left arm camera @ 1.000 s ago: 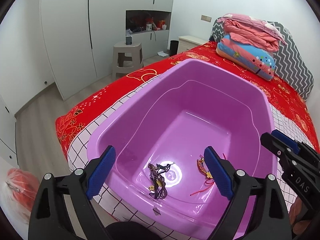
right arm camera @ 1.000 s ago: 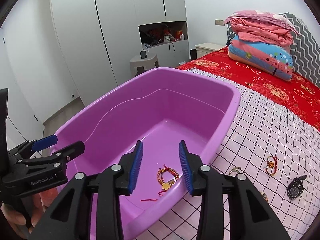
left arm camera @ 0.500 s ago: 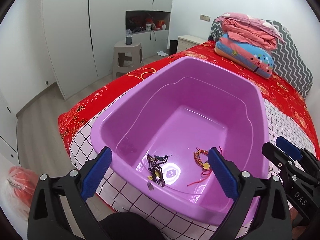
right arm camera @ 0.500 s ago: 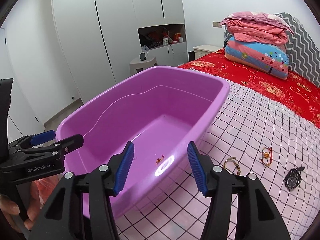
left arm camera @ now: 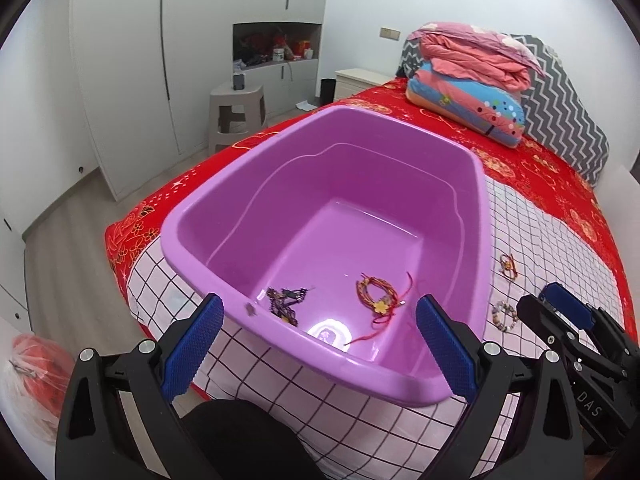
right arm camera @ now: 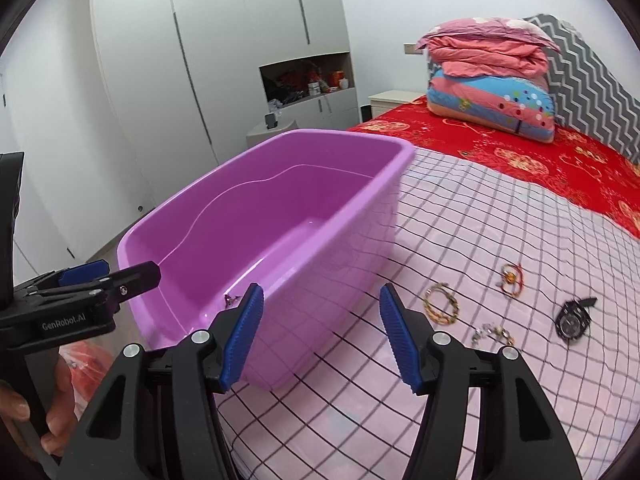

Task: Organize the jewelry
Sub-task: 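Move both open tools back over the bracelets on the bed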

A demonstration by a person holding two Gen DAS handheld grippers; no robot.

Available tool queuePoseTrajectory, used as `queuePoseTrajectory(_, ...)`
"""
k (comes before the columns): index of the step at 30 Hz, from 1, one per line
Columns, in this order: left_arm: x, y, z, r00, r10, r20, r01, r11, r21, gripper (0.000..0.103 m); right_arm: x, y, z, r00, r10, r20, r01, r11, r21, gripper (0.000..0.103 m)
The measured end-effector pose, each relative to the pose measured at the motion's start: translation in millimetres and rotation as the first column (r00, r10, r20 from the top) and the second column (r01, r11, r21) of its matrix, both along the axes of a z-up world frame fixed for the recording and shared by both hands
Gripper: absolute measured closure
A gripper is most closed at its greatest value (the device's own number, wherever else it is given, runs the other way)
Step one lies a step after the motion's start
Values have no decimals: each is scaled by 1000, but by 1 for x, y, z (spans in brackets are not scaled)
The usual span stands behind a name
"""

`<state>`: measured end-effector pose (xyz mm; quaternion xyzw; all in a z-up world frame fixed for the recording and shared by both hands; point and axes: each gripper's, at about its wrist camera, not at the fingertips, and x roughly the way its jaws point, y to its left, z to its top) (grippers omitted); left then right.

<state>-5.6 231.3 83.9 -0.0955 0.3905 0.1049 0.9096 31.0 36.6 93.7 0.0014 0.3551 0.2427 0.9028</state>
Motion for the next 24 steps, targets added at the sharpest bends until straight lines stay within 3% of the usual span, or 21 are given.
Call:
queuePoseTrajectory(12, -9, -66, 1, 990, -142, 13, 142, 990, 17, 7, -33, -91, -26, 983, -180, -44, 180, 984, 4, 44)
queuePoseTrajectory(24, -5, -146, 0, 946, -323, 33, 323, 947, 6, 7, -49, -166, -49, 940, -337, -58, 338, 941, -2, 44)
